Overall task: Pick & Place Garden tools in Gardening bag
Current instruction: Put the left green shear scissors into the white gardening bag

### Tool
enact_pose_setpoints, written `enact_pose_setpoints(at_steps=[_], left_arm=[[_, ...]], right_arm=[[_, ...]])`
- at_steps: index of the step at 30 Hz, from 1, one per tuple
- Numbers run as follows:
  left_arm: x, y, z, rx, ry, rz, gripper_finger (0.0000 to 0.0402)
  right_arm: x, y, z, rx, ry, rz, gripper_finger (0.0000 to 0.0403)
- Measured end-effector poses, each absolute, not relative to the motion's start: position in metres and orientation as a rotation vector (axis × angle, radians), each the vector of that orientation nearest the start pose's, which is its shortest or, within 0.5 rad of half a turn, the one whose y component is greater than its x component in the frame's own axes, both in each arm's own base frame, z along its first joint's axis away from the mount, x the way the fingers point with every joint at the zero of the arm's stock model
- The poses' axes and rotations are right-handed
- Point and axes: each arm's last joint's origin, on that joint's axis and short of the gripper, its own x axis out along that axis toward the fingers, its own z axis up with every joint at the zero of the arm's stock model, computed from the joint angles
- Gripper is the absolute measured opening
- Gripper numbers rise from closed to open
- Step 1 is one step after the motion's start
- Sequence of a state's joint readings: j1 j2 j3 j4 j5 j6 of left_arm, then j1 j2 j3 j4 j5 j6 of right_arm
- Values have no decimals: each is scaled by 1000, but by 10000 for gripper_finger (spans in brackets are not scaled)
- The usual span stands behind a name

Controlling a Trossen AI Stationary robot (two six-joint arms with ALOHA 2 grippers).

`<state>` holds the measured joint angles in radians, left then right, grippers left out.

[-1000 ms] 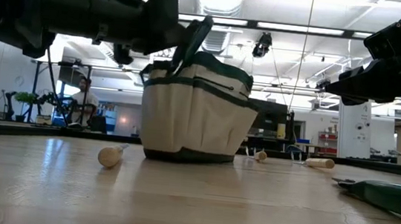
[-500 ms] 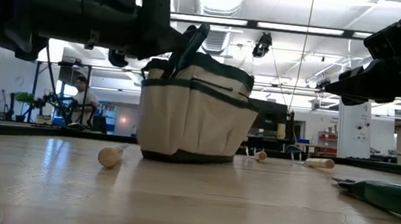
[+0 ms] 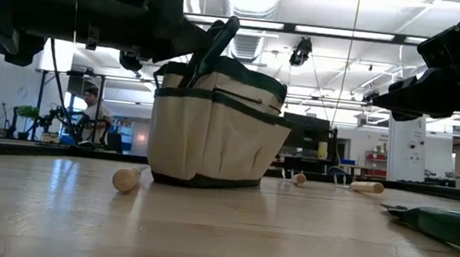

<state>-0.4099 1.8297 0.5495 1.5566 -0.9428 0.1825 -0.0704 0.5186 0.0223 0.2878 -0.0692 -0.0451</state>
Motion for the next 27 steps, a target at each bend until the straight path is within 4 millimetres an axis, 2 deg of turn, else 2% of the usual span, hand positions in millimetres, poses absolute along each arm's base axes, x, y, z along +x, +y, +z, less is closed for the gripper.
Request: enact_pose_setpoints(at_steps=[8, 27], left_arm=[[282, -96, 164, 4, -168, 547, 46], [283, -97, 158, 50, -105, 543, 53]], right_arm=[[129, -7, 150, -30, 208, 4, 27], [129, -7, 150, -30, 208, 3, 27]])
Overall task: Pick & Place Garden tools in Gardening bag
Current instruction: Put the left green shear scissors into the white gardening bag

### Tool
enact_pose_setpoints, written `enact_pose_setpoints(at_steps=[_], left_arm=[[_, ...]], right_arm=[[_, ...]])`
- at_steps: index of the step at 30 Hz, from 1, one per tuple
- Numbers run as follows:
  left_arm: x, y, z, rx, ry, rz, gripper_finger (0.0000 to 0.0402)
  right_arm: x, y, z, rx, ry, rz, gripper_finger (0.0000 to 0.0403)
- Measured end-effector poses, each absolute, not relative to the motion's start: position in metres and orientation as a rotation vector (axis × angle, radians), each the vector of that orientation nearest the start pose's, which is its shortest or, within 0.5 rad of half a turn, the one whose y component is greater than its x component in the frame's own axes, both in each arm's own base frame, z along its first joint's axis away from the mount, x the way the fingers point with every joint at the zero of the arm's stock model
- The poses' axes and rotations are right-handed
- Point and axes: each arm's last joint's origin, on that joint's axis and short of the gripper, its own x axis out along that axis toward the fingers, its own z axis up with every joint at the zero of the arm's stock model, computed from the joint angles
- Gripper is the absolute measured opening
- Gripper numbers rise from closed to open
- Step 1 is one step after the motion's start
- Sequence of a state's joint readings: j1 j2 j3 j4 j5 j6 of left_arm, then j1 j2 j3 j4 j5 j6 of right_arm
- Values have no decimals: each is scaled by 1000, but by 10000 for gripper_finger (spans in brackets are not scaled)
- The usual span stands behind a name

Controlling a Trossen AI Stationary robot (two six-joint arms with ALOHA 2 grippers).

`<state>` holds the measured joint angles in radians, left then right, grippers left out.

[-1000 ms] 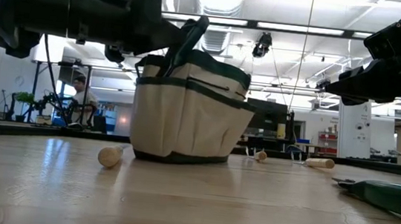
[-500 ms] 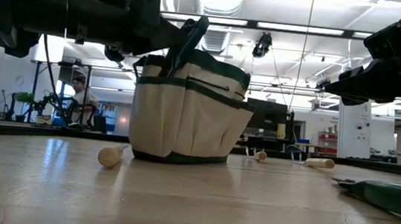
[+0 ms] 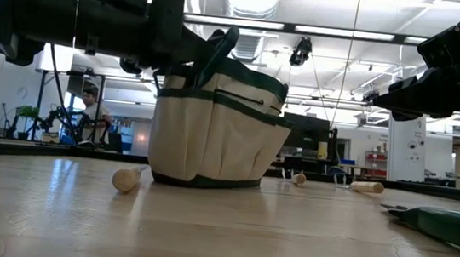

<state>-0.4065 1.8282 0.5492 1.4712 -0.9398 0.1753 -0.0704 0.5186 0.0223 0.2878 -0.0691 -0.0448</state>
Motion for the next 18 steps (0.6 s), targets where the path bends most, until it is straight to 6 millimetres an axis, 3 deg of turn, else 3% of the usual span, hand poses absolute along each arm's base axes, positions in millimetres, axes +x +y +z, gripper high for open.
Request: enact_pose_setpoints(at_steps=[11, 18], left_arm=[[284, -97, 156, 69, -83, 534, 57], [284, -97, 155, 53, -82, 533, 123]], right_arm=[[129, -7, 150, -30, 208, 3, 27], [129, -7, 150, -30, 208, 3, 27]])
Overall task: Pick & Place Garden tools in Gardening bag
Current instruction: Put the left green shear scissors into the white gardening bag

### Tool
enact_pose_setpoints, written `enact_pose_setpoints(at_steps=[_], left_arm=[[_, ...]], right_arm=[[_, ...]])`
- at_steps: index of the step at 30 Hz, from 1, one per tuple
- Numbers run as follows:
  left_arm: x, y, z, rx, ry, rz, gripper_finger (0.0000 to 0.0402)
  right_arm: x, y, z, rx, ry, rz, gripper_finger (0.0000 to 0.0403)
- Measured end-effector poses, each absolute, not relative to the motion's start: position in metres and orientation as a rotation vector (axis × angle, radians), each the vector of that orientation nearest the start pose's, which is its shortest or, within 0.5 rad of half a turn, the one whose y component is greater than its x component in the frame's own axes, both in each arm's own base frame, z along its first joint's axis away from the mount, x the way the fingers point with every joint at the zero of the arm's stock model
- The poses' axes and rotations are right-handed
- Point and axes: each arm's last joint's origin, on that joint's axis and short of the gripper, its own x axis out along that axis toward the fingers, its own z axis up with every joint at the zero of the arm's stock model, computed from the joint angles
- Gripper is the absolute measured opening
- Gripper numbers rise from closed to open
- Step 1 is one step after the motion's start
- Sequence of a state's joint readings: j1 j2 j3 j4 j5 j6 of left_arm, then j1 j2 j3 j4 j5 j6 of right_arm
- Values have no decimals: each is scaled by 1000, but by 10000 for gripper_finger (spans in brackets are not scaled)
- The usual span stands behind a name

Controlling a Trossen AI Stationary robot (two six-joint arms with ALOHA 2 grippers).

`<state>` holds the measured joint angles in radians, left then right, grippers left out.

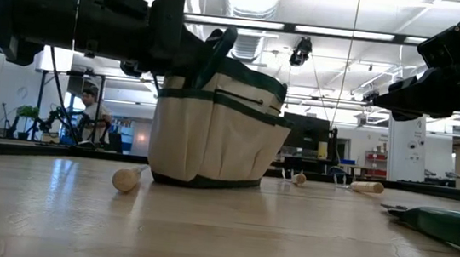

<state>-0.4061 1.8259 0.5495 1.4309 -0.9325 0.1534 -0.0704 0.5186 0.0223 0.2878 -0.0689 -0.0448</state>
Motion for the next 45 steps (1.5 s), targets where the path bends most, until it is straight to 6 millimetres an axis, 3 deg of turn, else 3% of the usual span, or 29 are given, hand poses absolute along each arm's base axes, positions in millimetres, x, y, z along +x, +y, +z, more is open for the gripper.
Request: enact_pose_setpoints(at_steps=[7, 24, 45], left_arm=[[283, -99, 155, 119, -51, 520, 171], [255, -90, 189, 132, 234, 384, 163], [249, -88, 199, 202, 265, 325, 163]], right_arm=[[129, -7, 150, -30, 208, 4, 27], [129, -7, 150, -30, 208, 3, 27], [129, -7, 150, -30, 208, 4, 27]])
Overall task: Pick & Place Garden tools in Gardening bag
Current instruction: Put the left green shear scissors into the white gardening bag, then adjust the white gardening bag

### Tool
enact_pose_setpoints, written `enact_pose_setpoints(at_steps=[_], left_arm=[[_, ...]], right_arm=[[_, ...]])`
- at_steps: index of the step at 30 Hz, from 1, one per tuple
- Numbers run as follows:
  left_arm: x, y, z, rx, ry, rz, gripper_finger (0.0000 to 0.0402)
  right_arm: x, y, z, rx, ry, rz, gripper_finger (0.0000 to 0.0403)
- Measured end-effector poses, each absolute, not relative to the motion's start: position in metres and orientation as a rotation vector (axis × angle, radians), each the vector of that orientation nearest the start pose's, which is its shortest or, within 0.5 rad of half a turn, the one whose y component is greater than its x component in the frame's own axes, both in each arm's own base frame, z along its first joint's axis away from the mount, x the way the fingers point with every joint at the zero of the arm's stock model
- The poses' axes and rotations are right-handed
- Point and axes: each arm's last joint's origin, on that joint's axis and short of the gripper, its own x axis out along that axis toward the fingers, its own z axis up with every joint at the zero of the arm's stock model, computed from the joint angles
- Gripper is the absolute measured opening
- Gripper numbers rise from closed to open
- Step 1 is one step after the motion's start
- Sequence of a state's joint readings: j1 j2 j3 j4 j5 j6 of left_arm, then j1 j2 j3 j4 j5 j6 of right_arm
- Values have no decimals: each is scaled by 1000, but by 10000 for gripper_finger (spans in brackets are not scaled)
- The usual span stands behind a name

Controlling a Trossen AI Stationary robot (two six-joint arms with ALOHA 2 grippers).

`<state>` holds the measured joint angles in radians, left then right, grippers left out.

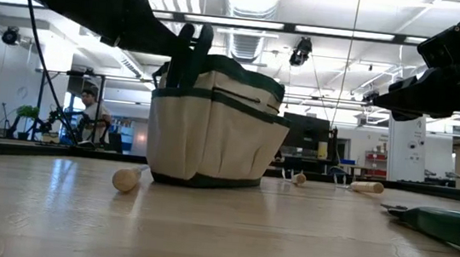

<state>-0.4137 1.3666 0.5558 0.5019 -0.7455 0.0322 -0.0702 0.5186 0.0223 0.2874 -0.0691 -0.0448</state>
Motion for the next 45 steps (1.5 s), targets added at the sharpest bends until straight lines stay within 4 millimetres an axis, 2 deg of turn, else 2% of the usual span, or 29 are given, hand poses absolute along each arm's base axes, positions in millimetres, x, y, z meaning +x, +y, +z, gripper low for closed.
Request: enact_pose_setpoints(at_steps=[7, 19, 32, 40, 45], left_arm=[[249, -89, 206, 211, 317, 280, 163], [248, -87, 214, 271, 522, 288, 163], [250, -90, 243, 292, 591, 205, 163], [249, -90, 247, 282, 620, 199, 163], [241, -85, 253, 288, 618, 244, 163]], right_arm=[[129, -7, 150, -30, 208, 3, 27], [129, -7, 150, -30, 208, 3, 27], [129, -7, 150, -30, 208, 3, 27], [129, -7, 150, -30, 208, 3, 27], [129, -7, 150, -30, 208, 3, 27]])
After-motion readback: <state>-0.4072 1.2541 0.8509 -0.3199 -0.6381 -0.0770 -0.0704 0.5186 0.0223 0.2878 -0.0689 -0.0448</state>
